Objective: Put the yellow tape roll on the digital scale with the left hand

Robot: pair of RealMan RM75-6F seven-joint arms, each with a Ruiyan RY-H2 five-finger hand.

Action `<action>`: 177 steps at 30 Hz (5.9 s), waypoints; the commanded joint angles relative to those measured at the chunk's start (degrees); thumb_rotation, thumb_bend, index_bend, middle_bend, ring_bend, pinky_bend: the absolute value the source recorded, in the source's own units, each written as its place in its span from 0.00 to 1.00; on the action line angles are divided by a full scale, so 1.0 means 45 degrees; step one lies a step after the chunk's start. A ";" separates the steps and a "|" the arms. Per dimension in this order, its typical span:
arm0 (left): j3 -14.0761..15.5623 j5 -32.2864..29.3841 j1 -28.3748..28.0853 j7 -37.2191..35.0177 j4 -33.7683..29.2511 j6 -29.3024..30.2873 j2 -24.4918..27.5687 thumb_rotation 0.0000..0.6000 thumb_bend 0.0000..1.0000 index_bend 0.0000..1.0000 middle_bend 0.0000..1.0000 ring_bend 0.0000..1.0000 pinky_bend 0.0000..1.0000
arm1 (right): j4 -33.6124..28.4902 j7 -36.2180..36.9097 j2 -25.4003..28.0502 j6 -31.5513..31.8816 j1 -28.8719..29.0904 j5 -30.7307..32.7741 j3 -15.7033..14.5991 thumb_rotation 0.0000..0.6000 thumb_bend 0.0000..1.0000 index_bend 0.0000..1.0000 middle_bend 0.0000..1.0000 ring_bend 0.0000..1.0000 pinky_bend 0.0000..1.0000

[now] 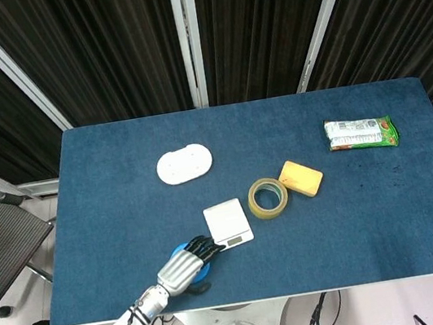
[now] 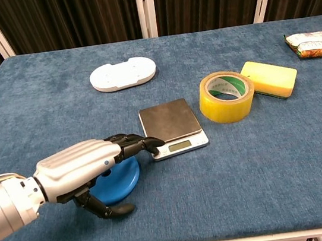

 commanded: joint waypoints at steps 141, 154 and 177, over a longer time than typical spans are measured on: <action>-0.3772 -0.3109 -0.3011 -0.2618 0.2533 0.1898 -0.2933 1.00 0.21 0.29 0.37 0.39 0.50 | 0.0114 0.0256 -0.0175 0.0685 -0.0486 -0.0313 -0.0086 1.00 0.31 0.00 0.00 0.00 0.00; -0.3146 -0.2835 -0.2660 -0.3427 0.4196 0.1583 -0.3689 1.00 0.21 0.29 0.38 0.39 0.50 | 0.0432 0.0487 -0.0229 0.0345 -0.0395 -0.0099 -0.0032 1.00 0.31 0.00 0.00 0.00 0.00; -0.2221 -0.1465 -0.1823 -0.3554 0.5053 0.2775 -0.3280 1.00 0.20 0.31 0.35 0.36 0.50 | 0.0257 0.0096 -0.0266 0.0237 -0.0295 -0.0221 -0.0110 1.00 0.31 0.00 0.00 0.00 0.00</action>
